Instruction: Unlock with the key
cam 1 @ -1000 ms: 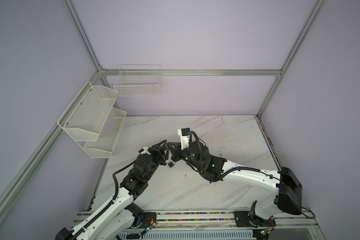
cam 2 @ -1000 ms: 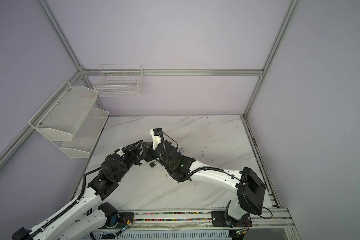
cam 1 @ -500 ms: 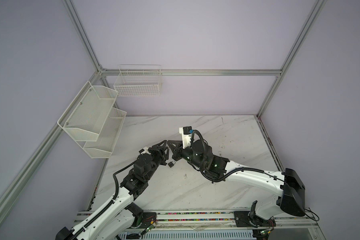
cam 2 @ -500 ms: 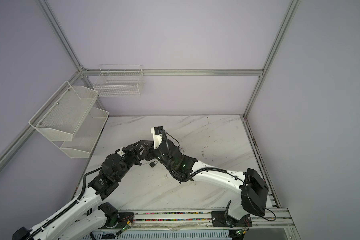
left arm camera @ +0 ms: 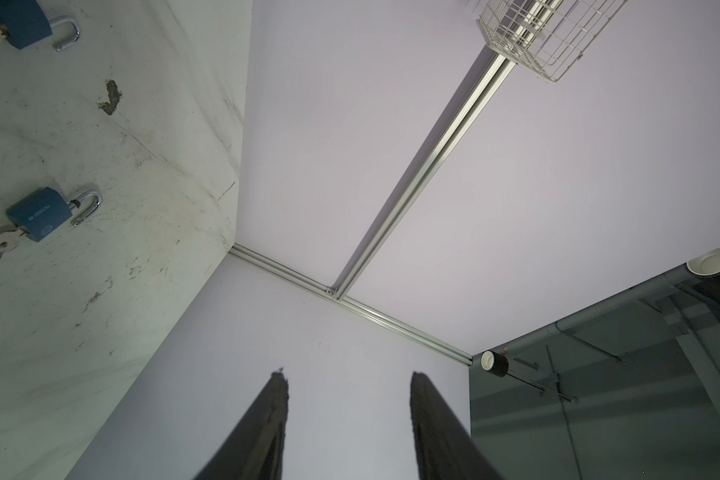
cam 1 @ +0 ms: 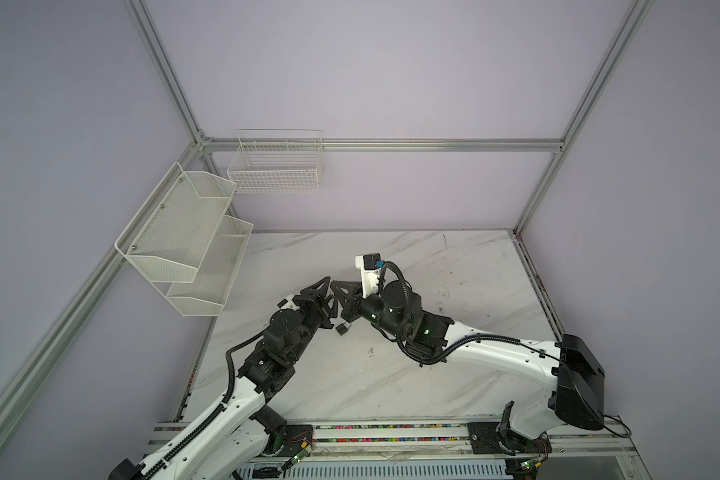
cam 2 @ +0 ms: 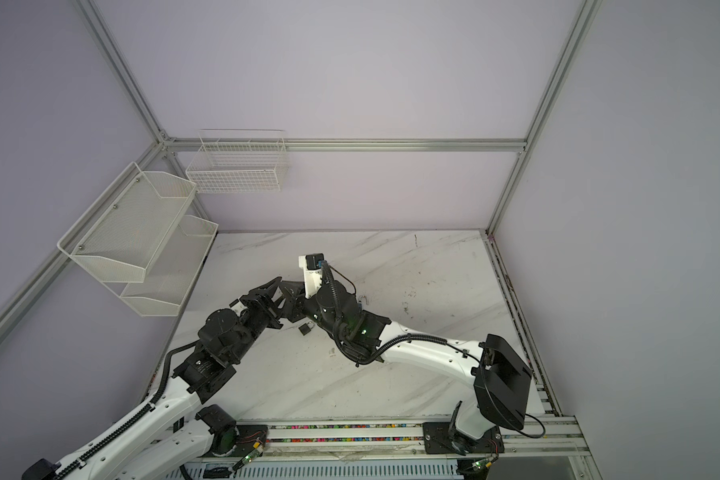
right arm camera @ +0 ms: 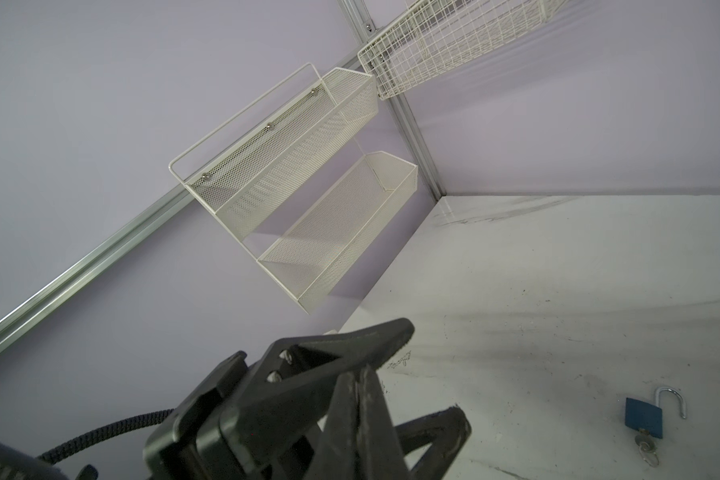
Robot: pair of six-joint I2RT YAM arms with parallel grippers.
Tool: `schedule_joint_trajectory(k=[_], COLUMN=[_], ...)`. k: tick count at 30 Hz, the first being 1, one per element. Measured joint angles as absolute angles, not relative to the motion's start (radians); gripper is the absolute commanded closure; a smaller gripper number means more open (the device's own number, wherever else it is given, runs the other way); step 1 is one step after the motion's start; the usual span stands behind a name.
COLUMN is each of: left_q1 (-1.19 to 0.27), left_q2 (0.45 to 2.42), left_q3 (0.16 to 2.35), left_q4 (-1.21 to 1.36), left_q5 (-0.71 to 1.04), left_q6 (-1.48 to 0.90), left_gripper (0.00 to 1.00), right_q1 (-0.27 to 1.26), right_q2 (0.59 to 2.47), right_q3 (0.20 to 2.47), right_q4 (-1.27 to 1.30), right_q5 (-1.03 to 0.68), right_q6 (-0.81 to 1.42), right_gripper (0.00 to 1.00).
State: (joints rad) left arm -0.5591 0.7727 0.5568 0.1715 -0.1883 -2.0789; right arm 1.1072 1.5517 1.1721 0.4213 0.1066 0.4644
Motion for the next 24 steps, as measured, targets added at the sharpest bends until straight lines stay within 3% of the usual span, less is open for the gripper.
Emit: schedule_joint_trajectory(k=[24], left_q1=[-0.559], left_q2=[0.768], left_q3=[0.54], left_q4=[0.183], left_q5=[-0.218], left_q6=[-2.086], left_gripper=[1.0], right_q1=[1.107], right_q2=[1.55], right_q3=[1.147], right_q4=[0.429], right_q5=[0.107], right_q6=[0.461], right_gripper=[1.0])
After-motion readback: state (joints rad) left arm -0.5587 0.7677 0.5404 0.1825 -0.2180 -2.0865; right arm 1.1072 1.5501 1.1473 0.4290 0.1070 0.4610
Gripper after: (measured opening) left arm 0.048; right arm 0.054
